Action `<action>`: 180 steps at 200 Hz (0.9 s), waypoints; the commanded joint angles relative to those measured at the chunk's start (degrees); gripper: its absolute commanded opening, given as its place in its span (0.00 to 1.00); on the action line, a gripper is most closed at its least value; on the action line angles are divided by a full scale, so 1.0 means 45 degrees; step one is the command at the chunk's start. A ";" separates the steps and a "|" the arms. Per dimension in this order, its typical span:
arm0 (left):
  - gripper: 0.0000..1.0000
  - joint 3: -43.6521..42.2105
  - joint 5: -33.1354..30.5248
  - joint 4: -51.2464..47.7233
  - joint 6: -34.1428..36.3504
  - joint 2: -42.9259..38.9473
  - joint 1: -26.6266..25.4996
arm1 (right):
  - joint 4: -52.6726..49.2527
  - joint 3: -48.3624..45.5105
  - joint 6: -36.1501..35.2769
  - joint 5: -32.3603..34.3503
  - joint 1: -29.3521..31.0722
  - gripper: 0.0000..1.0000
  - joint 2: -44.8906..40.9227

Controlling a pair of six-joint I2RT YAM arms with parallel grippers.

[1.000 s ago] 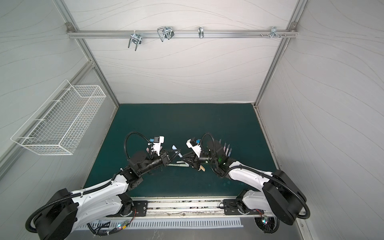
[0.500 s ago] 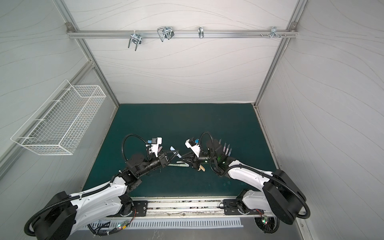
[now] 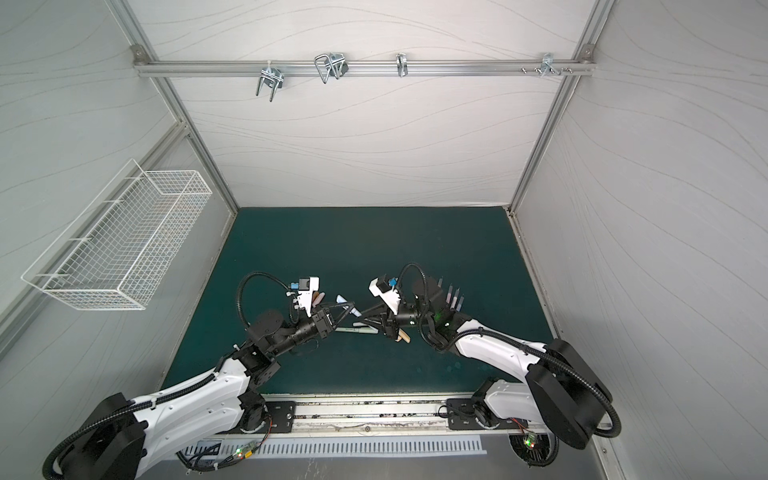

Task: Open the pen caps
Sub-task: 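Pull the left gripper with the light blue cap away from the right gripper's pen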

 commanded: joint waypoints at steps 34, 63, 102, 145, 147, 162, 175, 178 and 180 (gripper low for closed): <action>0.00 0.0027 -0.2853 0.1315 -0.0072 -0.0425 0.1106 | -0.1820 -0.0567 -0.0418 -0.1274 -0.0238 0.00 -0.0253; 0.00 0.0007 -0.2860 0.1297 -0.0084 -0.0452 0.1150 | -0.1933 -0.0684 -0.0533 -0.1336 -0.0356 0.00 -0.0514; 0.00 -0.0089 -0.2948 0.1296 -0.0120 -0.0593 0.1223 | -0.2116 -0.0850 -0.0696 -0.1560 -0.0576 0.00 -0.0738; 0.00 -0.0097 -0.2968 0.1238 -0.0084 -0.0705 0.1266 | -0.2440 -0.0646 -0.0852 -0.1874 -0.0701 0.00 -0.0277; 0.00 -0.0096 -0.2972 0.1242 -0.0081 -0.0704 0.1260 | -0.2429 -0.0645 -0.0843 -0.1885 -0.0698 0.00 -0.0263; 0.00 -0.0081 -0.2948 0.1189 -0.0062 -0.0703 0.1270 | -0.2331 -0.0644 -0.0770 -0.1917 -0.0699 0.00 -0.0239; 0.00 -0.0022 -0.2931 0.1059 0.0062 -0.0713 0.1259 | -0.2311 -0.0663 -0.0723 -0.1846 -0.0704 0.00 -0.0315; 0.00 -0.0003 -0.2928 0.0985 0.0094 -0.0722 0.1258 | -0.2292 -0.0667 -0.0717 -0.1813 -0.0715 0.00 -0.0342; 0.00 0.0025 -0.2928 0.0920 0.0110 -0.0732 0.1258 | -0.2275 -0.0680 -0.0702 -0.1801 -0.0706 0.00 -0.0367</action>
